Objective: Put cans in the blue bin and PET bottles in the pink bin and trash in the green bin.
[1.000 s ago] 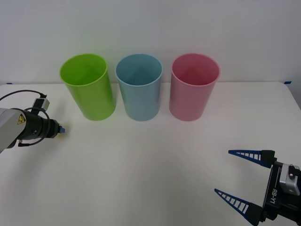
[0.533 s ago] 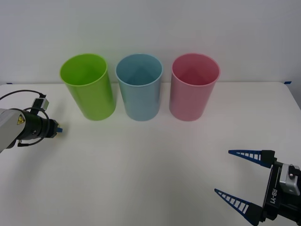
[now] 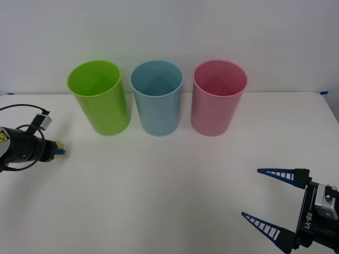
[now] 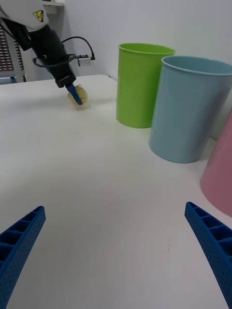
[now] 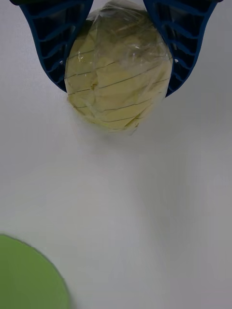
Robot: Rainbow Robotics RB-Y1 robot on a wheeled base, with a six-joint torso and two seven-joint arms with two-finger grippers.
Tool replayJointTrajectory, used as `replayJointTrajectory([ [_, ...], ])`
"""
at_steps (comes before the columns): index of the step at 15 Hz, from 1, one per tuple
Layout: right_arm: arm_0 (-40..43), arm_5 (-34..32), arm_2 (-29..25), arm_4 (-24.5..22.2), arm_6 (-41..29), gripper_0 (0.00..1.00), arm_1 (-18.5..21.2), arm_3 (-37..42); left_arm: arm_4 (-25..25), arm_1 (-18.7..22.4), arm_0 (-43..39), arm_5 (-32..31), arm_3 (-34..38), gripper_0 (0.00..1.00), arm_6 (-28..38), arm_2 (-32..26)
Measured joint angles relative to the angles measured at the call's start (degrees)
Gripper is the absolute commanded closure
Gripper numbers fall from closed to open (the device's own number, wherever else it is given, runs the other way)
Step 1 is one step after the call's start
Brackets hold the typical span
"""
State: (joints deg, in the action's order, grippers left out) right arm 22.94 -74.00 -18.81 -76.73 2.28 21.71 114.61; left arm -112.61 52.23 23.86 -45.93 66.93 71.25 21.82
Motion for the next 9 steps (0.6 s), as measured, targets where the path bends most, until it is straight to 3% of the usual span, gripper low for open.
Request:
replayJointTrajectory([
  [3, 0.0, 0.0, 0.0, 0.0, 0.0, 0.0, 0.0, 0.0, 12.31, 2.77, -7.76, -2.38, 4.54, 1.0, -11.63, -7.18],
  [7, 0.0, 0.0, 0.0, 0.0, 0.0, 0.0, 0.0, 0.0, 22.43, 3.48, -19.92, -8.47, 12.84, 1.0, -24.28, -19.28],
  [9, 0.0, 0.0, 0.0, 0.0, 0.0, 0.0, 0.0, 0.0, 29.77, 3.42, -25.15, -9.61, 16.98, 1.0, -30.93, -22.85],
])
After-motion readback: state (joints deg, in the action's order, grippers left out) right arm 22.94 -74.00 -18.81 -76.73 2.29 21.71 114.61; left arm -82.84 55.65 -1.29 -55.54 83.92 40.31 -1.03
